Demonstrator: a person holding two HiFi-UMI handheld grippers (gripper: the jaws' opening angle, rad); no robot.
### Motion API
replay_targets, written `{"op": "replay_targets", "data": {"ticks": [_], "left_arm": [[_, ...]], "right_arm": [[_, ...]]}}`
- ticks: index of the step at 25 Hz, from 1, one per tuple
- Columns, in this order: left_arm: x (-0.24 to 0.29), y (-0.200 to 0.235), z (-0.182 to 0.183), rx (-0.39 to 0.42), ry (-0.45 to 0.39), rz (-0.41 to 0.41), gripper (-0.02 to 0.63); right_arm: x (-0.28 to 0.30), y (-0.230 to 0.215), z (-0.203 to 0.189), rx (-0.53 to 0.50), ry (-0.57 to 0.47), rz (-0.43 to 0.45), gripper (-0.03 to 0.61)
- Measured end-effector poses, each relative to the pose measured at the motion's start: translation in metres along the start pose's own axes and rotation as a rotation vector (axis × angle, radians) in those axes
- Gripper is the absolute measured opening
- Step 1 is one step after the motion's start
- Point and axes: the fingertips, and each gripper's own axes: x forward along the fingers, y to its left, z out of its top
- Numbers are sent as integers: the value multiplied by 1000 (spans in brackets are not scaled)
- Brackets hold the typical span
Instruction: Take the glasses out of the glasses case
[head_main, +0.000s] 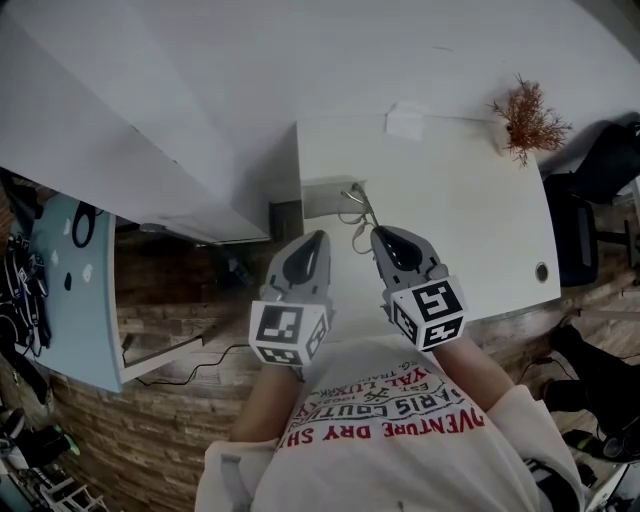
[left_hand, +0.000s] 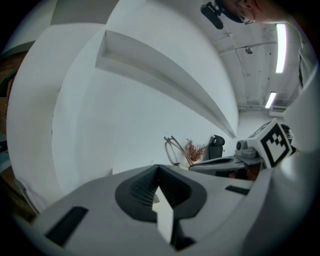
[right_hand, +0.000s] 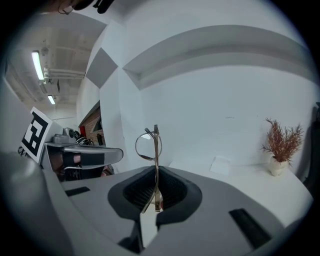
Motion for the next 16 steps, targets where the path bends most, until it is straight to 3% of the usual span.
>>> {"op": "replay_targets", "data": {"ticks": [16], "left_arm": [[5,12,-14,-32,29,-7,2]], "right_arm": [[16,-3,-18,-13,64,-23,26]]}}
